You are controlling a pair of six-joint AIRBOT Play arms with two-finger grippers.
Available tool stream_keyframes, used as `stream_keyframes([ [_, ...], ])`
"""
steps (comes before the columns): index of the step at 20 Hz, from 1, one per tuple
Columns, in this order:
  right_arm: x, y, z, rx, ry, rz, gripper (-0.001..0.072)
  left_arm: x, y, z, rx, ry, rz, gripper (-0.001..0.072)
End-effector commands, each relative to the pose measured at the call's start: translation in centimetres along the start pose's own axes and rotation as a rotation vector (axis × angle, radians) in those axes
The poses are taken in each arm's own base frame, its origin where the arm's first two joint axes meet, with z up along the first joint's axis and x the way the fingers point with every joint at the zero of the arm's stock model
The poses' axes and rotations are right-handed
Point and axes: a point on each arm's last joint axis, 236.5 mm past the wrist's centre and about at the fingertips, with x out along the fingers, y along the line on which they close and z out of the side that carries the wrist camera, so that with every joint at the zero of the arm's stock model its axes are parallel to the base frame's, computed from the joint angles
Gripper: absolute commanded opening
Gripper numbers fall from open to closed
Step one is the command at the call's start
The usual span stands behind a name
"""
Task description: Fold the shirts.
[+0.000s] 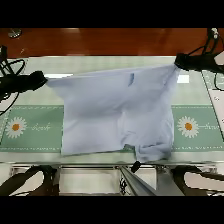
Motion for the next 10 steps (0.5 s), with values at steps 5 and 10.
stream_keyframes([
  [5,4.1,1.7,4.5,0.015,-0.293,0.003,0.0030,6.6,1.7,2.9,-0.137,-0.160,0.016,0.0020],
  [10,7.8,0.8,-2.2,0.024,-0.058,0.002,0.0031,8.9,0.8,-2.8,-0.132,0.052,-0.005,0.0021],
])
